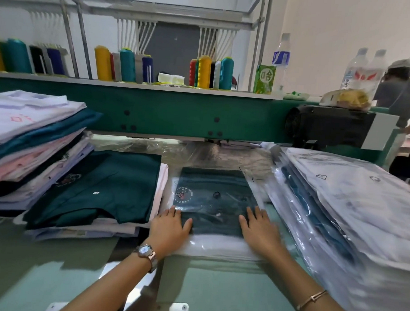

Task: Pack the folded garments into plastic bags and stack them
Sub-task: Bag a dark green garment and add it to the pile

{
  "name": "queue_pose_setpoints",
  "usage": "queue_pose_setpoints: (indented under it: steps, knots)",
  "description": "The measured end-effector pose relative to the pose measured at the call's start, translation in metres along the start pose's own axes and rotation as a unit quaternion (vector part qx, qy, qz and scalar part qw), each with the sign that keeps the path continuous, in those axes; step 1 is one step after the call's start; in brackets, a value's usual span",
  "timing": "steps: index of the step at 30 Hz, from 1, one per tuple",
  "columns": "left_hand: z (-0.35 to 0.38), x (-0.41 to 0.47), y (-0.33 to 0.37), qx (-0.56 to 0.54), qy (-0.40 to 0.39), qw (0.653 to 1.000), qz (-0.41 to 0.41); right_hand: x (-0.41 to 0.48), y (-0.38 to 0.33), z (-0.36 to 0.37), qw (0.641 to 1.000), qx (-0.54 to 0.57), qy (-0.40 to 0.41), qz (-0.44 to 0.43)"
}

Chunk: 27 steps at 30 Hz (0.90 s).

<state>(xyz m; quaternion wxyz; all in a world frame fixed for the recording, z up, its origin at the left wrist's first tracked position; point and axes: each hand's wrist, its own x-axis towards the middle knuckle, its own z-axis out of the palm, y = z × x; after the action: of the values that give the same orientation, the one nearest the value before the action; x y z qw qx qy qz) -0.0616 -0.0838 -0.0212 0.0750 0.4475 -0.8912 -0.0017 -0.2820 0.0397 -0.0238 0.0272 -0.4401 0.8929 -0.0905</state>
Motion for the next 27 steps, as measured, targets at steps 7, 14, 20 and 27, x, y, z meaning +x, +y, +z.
queue_pose_setpoints:
  steps: [7,14,20,27]
  knots:
    - [-0.01,-0.02,0.055,-0.037,0.167,0.974,0.15,-0.044,0.016,-0.024,0.987,0.017,0.143,0.069]
    - [-0.004,-0.051,0.134,0.0,0.23,0.885,0.406,-0.066,0.019,-0.041,0.977,-0.012,0.179,0.111]
    - [-0.001,-0.047,0.16,-0.108,0.265,0.885,0.368,-0.068,0.031,-0.047,0.974,0.02,0.188,0.122]
    - [0.005,-0.047,0.172,-0.307,0.248,0.876,0.278,-0.062,0.041,-0.046,0.956,0.203,0.163,0.134]
